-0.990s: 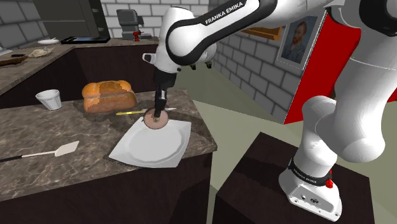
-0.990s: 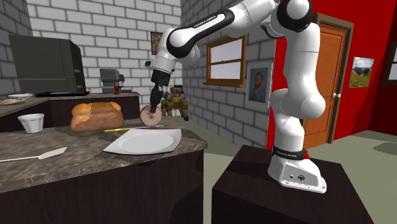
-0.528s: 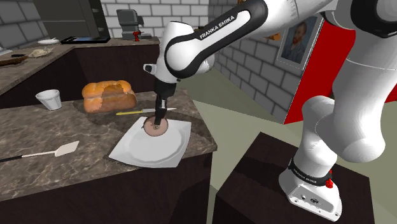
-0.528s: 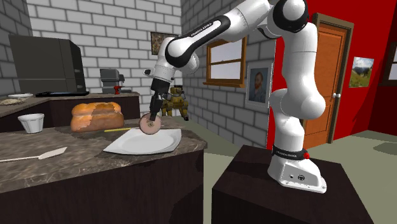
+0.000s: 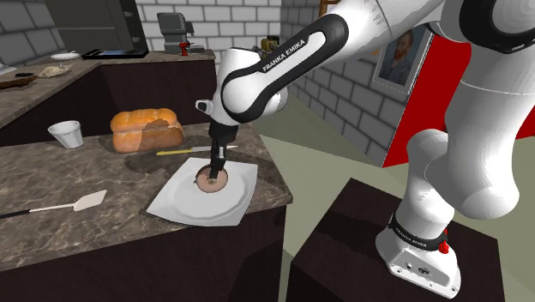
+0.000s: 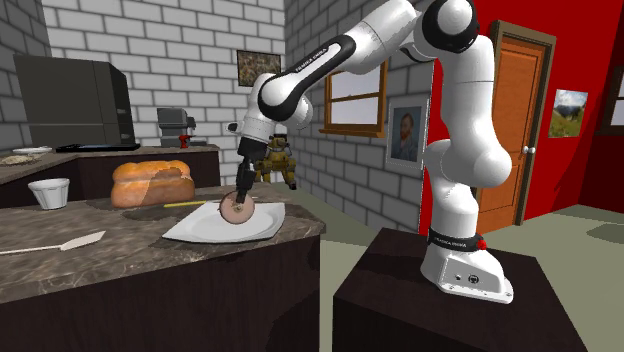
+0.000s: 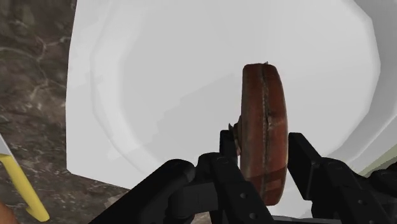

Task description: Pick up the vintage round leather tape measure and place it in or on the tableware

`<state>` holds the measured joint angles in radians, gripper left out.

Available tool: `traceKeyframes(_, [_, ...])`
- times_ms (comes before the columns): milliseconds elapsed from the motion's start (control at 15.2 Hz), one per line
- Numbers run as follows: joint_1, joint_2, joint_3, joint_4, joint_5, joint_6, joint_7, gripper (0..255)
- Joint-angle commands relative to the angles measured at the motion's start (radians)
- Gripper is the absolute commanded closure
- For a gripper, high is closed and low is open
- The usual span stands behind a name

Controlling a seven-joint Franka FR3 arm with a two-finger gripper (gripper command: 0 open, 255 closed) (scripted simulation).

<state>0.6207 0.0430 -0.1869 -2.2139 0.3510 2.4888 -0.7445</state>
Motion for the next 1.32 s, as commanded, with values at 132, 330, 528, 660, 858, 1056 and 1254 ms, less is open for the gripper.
traceKeyframes(132, [-0.001, 0.002, 0.000, -0.001, 0.002, 0.003, -0.003, 255])
traceKeyframes(330, [-0.001, 0.002, 0.000, -0.001, 0.002, 0.003, -0.003, 255])
traceKeyframes(528, [0.000, 0.002, 0.000, -0.001, 0.003, 0.004, -0.003, 0])
traceKeyframes(660, [-0.001, 0.003, 0.000, -0.001, 0.003, 0.004, -0.004, 0])
traceKeyframes(858, [-0.006, -0.052, -0.008, 0.002, -0.032, -0.051, 0.020, 0])
traceKeyframes(1056, [-0.012, -0.097, -0.013, 0.010, -0.058, -0.101, 0.038, 0])
traceKeyframes(1254, [-0.012, -0.097, -0.013, 0.010, -0.058, -0.101, 0.038, 0])
